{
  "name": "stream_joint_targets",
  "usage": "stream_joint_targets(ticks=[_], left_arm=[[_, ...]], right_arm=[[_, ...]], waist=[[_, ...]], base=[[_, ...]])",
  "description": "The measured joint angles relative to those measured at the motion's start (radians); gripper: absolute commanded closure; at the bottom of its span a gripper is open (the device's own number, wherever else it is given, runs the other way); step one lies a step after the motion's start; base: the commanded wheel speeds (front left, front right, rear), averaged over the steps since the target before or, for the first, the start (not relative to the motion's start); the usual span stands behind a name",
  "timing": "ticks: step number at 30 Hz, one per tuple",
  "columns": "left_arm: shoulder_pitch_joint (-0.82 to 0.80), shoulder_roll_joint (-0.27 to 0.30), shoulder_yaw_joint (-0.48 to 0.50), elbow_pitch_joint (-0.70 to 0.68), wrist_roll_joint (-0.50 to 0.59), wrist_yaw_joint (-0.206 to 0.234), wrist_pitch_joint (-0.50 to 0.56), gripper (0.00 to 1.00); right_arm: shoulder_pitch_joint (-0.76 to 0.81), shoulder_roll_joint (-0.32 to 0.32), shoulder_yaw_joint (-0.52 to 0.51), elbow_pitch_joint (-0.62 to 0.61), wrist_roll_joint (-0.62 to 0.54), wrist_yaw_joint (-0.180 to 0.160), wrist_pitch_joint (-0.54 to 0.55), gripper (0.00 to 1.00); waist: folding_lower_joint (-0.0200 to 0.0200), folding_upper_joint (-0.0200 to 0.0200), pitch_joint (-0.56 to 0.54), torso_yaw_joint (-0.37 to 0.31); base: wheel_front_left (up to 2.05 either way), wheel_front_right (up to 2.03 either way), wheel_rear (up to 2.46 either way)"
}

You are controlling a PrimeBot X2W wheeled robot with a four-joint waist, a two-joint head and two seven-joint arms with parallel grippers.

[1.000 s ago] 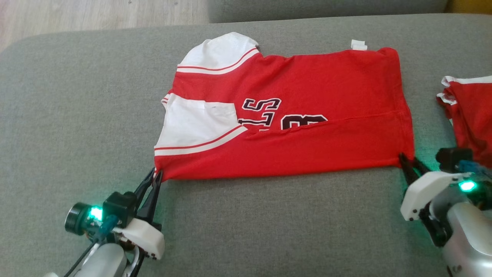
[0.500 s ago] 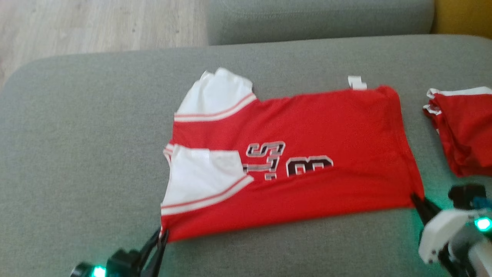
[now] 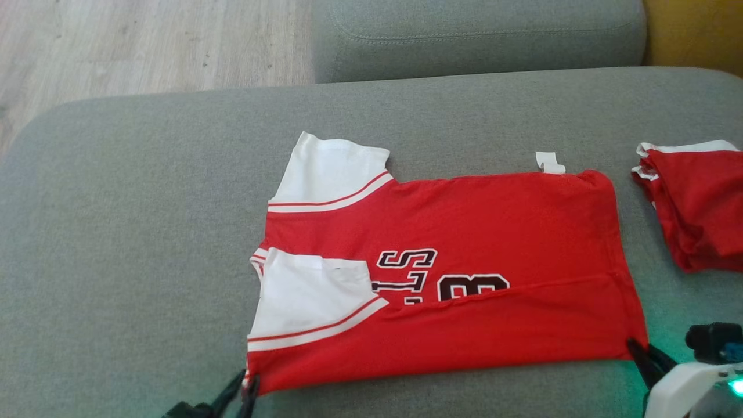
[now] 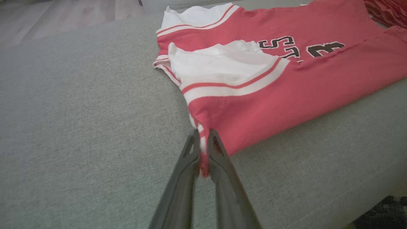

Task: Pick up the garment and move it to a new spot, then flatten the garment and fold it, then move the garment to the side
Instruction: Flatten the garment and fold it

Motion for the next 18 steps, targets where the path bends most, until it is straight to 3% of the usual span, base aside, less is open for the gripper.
stream_joint_targets(ticks=[1, 6, 10, 14, 18], left_arm=[[0.0, 0.0, 0.0, -0.003, -0.001, 0.003, 0.0, 0.0], [-0.038, -0.001, 0.014, -0.025, -0.024, -0.001, 0.002, 0.0], [-0.187, 0.005, 0.063, -0.05, -0.049, -0.043, 0.012, 0.0], [-0.423, 0.018, 0.088, -0.05, -0.068, -0.129, 0.079, 0.0], [-0.662, 0.027, 0.08, 0.051, -0.101, -0.232, 0.2, 0.0]], right_arm=[[0.005, 0.002, -0.01, -0.006, -0.012, 0.0, 0.004, 0.0], [0.021, 0.012, -0.069, -0.072, -0.064, 0.0, 0.013, 0.0], [0.01, 0.02, -0.085, -0.152, -0.098, 0.0, 0.013, 0.0], [-0.037, 0.027, -0.102, -0.215, -0.129, 0.0, 0.013, 0.0], [-0.096, 0.035, -0.103, -0.247, -0.15, 0.0, 0.012, 0.0]], waist=[[0.0, 0.0, 0.0, -0.001], [0.0, 0.0, 0.014, -0.004], [0.0, 0.0, 0.051, -0.011], [0.0003, 0.0, 0.109, -0.022], [0.0003, 0.0, 0.169, -0.042]], base=[[0.0, 0.0, 0.0], [0.0, 0.0, 0.0], [0.0, 0.0, 0.0], [0.0, 0.0, 0.0], [0.0, 0.0, 0.0]])
